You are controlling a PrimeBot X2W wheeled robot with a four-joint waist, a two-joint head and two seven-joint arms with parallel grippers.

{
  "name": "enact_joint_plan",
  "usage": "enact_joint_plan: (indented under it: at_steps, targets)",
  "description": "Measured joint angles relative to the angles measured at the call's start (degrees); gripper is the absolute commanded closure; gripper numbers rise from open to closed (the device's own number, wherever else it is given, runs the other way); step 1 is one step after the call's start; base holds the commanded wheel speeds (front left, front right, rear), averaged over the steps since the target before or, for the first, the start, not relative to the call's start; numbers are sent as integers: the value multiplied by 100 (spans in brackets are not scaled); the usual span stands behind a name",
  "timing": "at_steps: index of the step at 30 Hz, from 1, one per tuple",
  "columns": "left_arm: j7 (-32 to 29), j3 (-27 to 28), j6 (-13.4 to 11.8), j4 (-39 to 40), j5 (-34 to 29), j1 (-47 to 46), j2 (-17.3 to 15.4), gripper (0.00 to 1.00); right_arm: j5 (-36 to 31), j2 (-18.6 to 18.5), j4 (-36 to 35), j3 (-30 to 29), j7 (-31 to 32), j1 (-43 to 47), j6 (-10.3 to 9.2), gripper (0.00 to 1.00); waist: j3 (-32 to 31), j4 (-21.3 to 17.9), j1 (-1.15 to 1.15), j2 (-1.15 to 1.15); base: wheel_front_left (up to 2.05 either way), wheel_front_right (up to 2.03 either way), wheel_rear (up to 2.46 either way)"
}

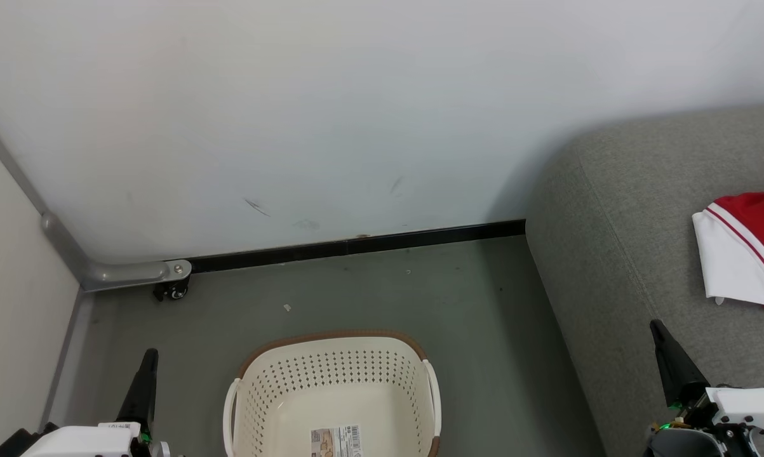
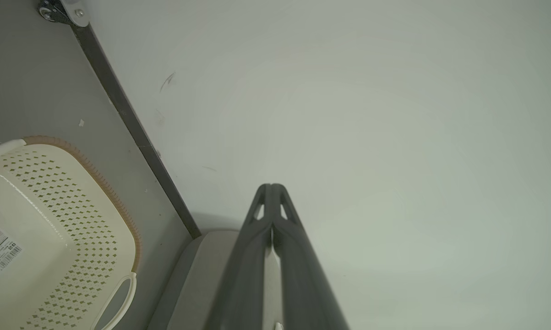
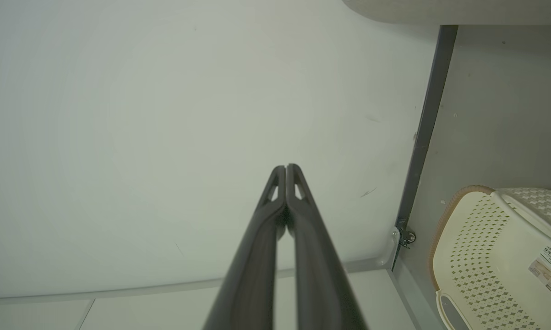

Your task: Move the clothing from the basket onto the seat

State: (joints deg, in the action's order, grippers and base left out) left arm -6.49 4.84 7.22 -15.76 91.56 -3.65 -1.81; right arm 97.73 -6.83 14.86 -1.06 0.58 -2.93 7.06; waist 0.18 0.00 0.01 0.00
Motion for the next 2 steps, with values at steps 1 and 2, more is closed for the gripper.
enact_joint_plan:
  at_steps: [1,2]
  targets:
    - [1,0,0,0,0,0,0,100,-2,2,0,-1,0,0,0,100,0,0,0,0,0,0,0]
    - [1,0,-1,0,0,0,0,100,-2,5,0,-2,0,0,0,100,0,0,0,0,0,0,0]
